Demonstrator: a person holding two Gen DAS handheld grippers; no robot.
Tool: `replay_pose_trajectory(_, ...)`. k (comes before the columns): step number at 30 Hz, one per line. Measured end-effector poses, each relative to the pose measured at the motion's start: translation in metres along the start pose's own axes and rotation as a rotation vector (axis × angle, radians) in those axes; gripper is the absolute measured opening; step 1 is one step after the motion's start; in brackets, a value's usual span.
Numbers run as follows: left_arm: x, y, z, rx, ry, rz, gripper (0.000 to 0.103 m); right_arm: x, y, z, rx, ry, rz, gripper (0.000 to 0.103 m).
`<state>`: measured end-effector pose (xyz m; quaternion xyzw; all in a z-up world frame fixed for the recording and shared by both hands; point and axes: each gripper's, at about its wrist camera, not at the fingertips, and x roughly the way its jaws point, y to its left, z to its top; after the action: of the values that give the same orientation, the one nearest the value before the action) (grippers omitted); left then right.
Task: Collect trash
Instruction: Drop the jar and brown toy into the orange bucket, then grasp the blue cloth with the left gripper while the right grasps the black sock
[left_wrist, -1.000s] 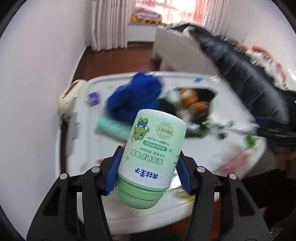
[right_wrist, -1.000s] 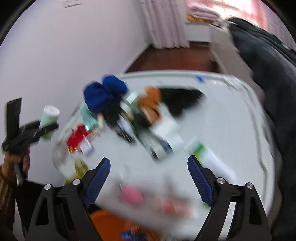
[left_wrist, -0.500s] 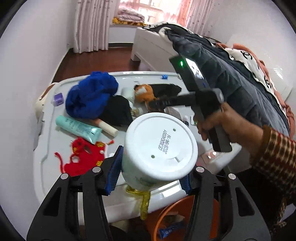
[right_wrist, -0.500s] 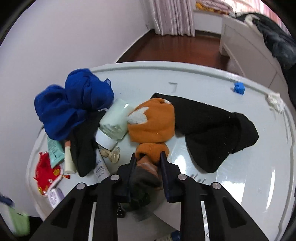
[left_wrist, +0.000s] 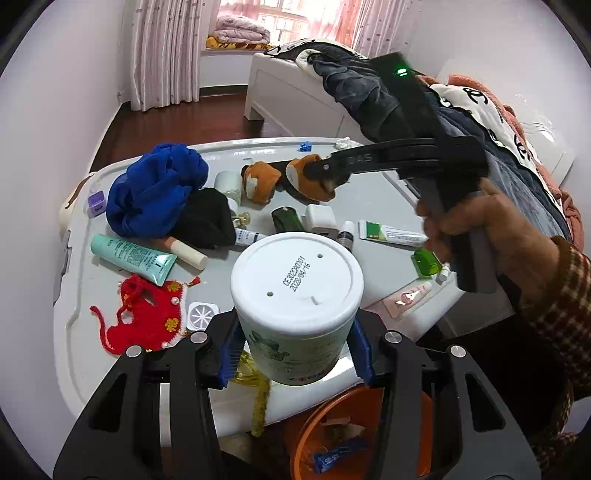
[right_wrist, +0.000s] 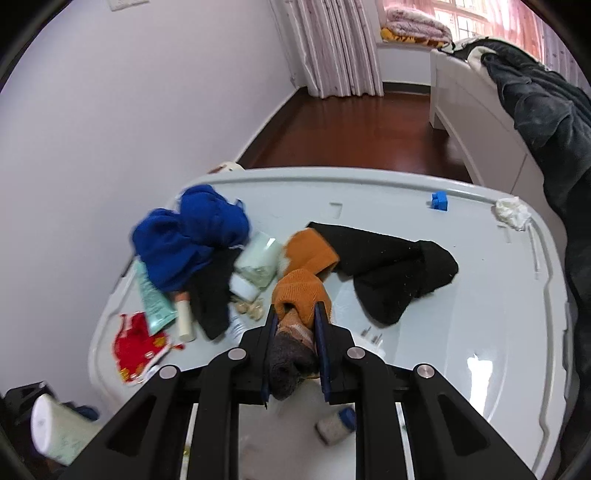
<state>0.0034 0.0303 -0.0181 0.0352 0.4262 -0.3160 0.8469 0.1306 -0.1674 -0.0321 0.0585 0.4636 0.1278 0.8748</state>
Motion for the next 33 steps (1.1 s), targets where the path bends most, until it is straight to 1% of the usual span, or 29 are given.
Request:
replay_pose_trajectory(3,-0.004,-0.012,-0.01,0.016,0.009,-0.02,0.047,-0.031,0.015,-0.025,-0.036,-0.004,0.039,0.018)
replay_pose_trajectory(5,-0.007,-0.026,-0.025,0.028,0.033,-0.041,0.047,-0.047,0.027,-0.054,-0.05,0.012,0.076,0.018)
replay_pose_trajectory(7,-0.009,-0.036,-0.042,0.021,0.062,-0.059,0.047,-0.061,0.034,-0.087,-0.054,0.048,0.106,0.018)
replay_pose_trajectory(9,-0.007,-0.045,-0.063,0.004,0.117,-0.086,0.047,-0.063,0.041,-0.135,-0.055,0.136,0.124,0.018)
replay_pose_trajectory(10,-0.005,-0.051,-0.08,-0.009,0.161,-0.095,0.047,-0.06,0.043,-0.16,-0.043,0.184,0.134,0.018)
replay_pose_trajectory(11,-0.002,-0.054,-0.089,-0.02,0.19,-0.103,0.047,-0.057,0.044,-0.18,-0.041,0.222,0.135,0.018)
replay_pose_trajectory(12,0.003,-0.058,-0.105,-0.037,0.241,-0.118,0.047,-0.052,0.044,-0.201,-0.036,0.269,0.135,0.018)
replay_pose_trajectory(13,0.006,-0.061,-0.114,-0.048,0.272,-0.12,0.047,-0.049,0.044,-0.215,-0.025,0.3,0.14,0.018)
replay_pose_trajectory(14,0.011,-0.064,-0.127,-0.058,0.311,-0.12,0.047,-0.044,0.043,-0.235,-0.005,0.344,0.152,0.019)
replay_pose_trajectory(15,0.014,-0.066,-0.136,-0.062,0.338,-0.122,0.047,-0.038,0.042,-0.25,0.012,0.387,0.16,0.02)
replay_pose_trajectory(16,0.019,-0.068,-0.148,-0.072,0.381,-0.123,0.047,-0.032,0.043,-0.264,0.024,0.434,0.17,0.02)
replay_pose_trajectory(17,0.024,-0.07,-0.155,-0.079,0.42,-0.125,0.05,-0.025,0.042,-0.278,0.034,0.473,0.165,0.025)
replay_pose_trajectory(18,0.027,-0.073,-0.16,-0.084,0.448,-0.129,0.056,-0.021,0.042,-0.284,0.037,0.495,0.145,0.032)
replay_pose_trajectory(19,0.029,-0.076,-0.163,-0.082,0.466,-0.131,0.06,-0.017,0.041,-0.289,0.04,0.523,0.134,0.04)
replay_pose_trajectory(20,0.029,-0.078,-0.163,-0.066,0.461,-0.117,0.065,-0.016,0.04,-0.29,0.054,0.531,0.126,0.056)
replay_pose_trajectory(21,0.027,-0.08,-0.161,-0.057,0.454,-0.104,0.07,-0.018,0.036,-0.286,0.07,0.512,0.11,0.062)
replay_pose_trajectory(22,0.025,-0.079,-0.159,-0.059,0.444,-0.097,0.071,-0.022,0.034,-0.283,0.078,0.495,0.105,0.063)
replay_pose_trajectory(23,0.023,-0.077,-0.157,-0.072,0.433,-0.101,0.072,-0.028,0.03,-0.275,0.092,0.458,0.106,0.065)
replay_pose_trajectory(25,0.019,-0.07,-0.151,-0.097,0.407,-0.09,0.072,-0.045,0.021,-0.257,0.123,0.37,0.095,0.071)
replay_pose_trajectory(26,0.017,-0.065,-0.146,-0.108,0.382,-0.084,0.072,-0.051,0.02,-0.25,0.124,0.341,0.088,0.075)
replay_pose_trajectory(27,0.014,-0.06,-0.137,-0.118,0.348,-0.072,0.072,-0.059,0.018,-0.238,0.117,0.298,0.081,0.075)
replay_pose_trajectory(29,0.004,-0.045,-0.112,-0.133,0.261,-0.019,0.072,-0.071,0.02,-0.216,0.097,0.225,0.073,0.075)
replay_pose_trajectory(30,0.0,-0.039,-0.099,-0.14,0.223,0.005,0.072,-0.079,0.022,-0.198,0.078,0.17,0.07,0.075)
replay_pose_trajectory(32,-0.007,-0.022,-0.061,-0.167,0.129,0.069,0.072,-0.092,0.026,-0.17,0.049,0.08,0.059,0.076)
replay_pose_trajectory(33,-0.01,-0.009,-0.038,-0.187,0.076,0.112,0.074,-0.098,0.027,-0.157,0.034,0.037,0.05,0.078)
